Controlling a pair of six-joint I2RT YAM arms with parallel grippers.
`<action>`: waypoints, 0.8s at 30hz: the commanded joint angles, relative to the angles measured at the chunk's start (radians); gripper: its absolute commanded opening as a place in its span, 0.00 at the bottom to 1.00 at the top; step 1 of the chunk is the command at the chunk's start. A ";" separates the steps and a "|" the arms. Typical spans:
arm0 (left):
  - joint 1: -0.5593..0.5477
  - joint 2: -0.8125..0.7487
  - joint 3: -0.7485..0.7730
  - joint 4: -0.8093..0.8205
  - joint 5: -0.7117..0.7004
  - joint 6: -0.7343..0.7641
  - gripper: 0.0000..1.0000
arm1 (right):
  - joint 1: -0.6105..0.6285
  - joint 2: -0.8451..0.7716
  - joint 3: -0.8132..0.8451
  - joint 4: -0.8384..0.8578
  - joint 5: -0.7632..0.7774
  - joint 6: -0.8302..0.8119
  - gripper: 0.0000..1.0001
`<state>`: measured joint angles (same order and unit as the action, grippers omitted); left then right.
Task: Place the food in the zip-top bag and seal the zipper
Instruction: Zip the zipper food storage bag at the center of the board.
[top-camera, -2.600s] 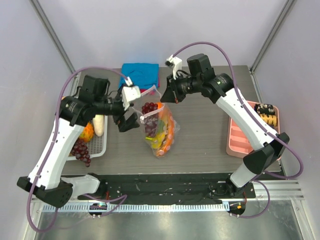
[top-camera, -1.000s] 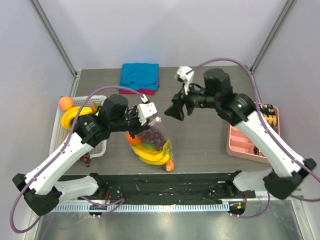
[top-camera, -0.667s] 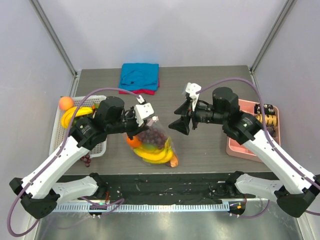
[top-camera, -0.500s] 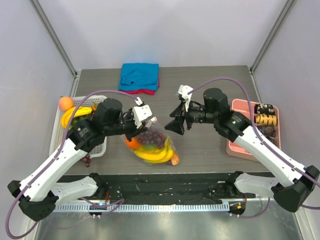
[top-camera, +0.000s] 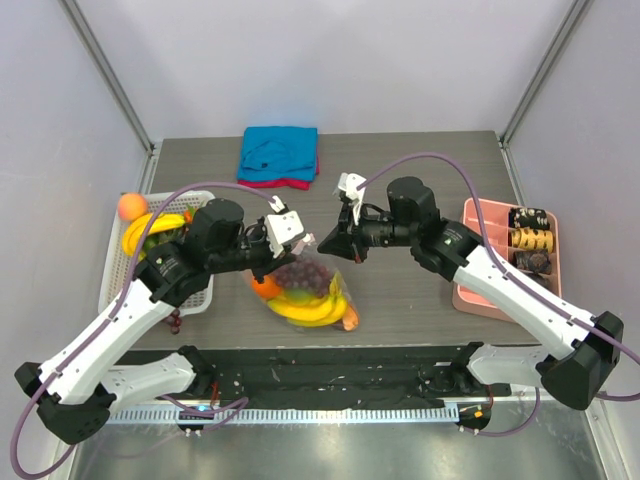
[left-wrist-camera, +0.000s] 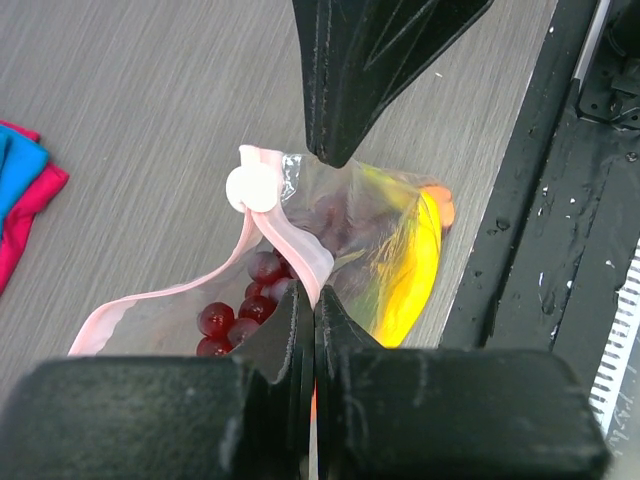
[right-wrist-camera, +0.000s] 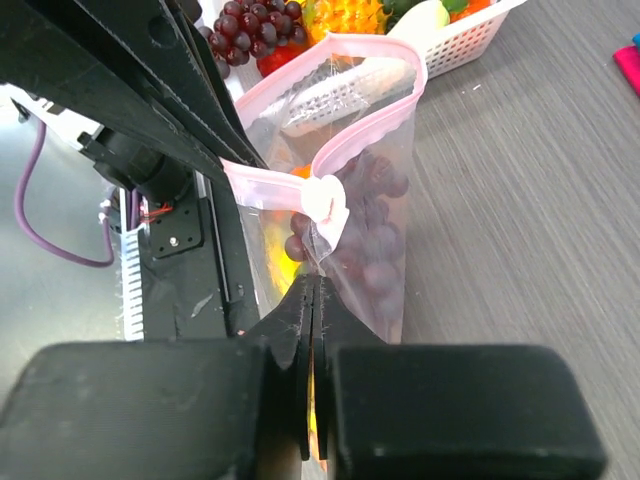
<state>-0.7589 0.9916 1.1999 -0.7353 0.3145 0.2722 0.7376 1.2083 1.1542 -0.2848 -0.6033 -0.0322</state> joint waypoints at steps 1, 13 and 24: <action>-0.003 -0.030 0.006 0.099 0.012 0.005 0.00 | 0.003 -0.035 0.050 0.021 0.020 -0.024 0.01; -0.002 -0.041 -0.025 0.137 0.011 -0.007 0.00 | 0.002 -0.084 0.032 0.004 0.062 -0.058 0.17; -0.002 -0.048 -0.022 0.126 0.043 0.013 0.00 | 0.003 0.057 0.084 0.039 0.002 -0.020 0.65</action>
<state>-0.7589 0.9703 1.1584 -0.6834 0.3256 0.2718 0.7376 1.2209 1.1896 -0.3054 -0.5632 -0.0715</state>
